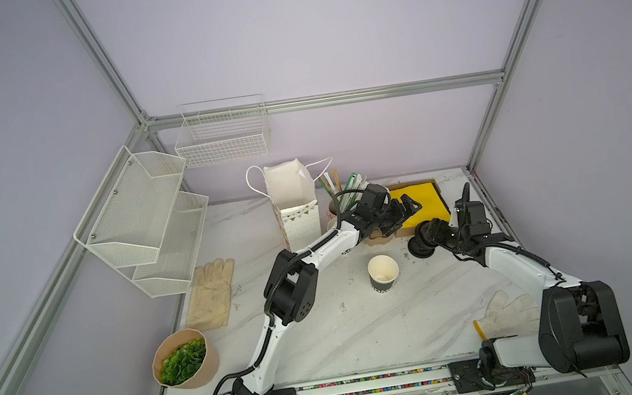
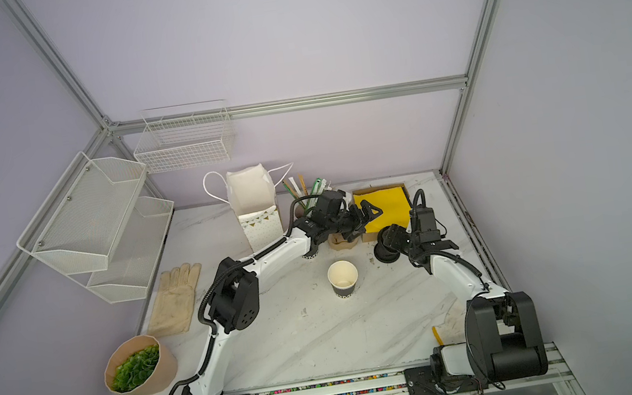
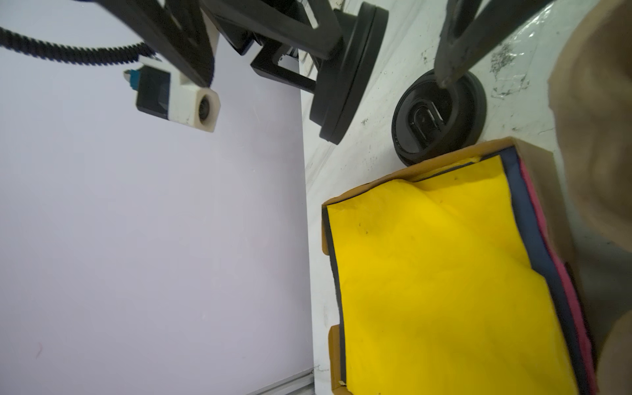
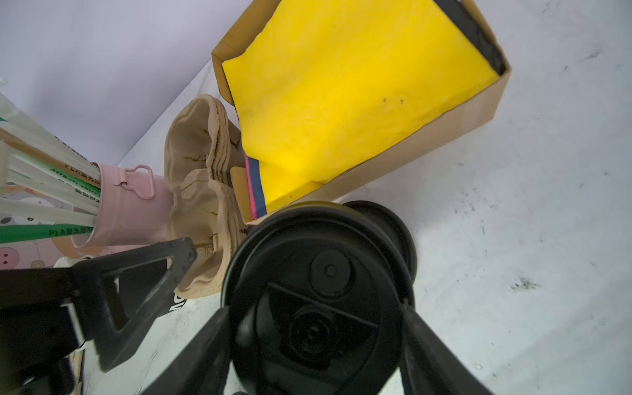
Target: Pack the takeout coffee
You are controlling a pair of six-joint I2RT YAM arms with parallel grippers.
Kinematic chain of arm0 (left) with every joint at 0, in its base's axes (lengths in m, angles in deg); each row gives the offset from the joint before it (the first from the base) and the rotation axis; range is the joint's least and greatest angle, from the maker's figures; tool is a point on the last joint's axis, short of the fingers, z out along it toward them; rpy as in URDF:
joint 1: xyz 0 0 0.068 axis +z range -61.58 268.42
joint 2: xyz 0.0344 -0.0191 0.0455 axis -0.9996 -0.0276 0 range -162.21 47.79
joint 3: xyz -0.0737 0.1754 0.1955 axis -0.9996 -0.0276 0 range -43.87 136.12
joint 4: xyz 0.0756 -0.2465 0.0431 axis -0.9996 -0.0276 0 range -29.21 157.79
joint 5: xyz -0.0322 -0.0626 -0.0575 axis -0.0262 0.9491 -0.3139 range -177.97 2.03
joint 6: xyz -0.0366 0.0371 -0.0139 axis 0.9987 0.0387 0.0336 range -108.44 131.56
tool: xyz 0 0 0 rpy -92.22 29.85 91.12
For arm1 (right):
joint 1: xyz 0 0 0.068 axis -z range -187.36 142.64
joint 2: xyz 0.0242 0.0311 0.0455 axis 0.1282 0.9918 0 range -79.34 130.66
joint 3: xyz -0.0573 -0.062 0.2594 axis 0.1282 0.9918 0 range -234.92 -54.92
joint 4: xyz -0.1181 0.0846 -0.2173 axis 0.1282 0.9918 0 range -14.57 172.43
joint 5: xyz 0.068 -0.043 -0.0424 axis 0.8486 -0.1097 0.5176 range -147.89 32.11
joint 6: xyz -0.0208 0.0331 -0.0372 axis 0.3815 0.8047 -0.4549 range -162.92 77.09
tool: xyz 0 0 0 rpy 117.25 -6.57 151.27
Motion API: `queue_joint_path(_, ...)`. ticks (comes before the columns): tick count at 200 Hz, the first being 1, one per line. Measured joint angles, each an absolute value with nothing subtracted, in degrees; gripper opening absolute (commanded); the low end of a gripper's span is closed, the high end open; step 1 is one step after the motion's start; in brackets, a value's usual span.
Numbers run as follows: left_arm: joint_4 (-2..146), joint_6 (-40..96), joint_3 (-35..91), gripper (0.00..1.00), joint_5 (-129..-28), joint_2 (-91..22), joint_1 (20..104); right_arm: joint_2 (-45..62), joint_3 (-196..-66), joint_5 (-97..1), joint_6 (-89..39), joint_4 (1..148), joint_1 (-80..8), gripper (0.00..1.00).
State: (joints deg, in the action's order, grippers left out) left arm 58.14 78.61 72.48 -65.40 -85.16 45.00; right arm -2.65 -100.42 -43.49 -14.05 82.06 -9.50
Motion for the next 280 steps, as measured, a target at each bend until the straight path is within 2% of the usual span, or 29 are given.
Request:
queue_joint_path(99,61.9,81.2,72.3,1.0,-63.8,-83.5,40.8,-2.7,-100.4,-43.5,-13.8,82.0,-9.5,0.49)
queue_joint_path(280,63.0,81.4,67.8,0.99,-64.4,-83.5,41.5,-4.3,-99.9,-42.3,-13.5,81.7,-9.5,0.49)
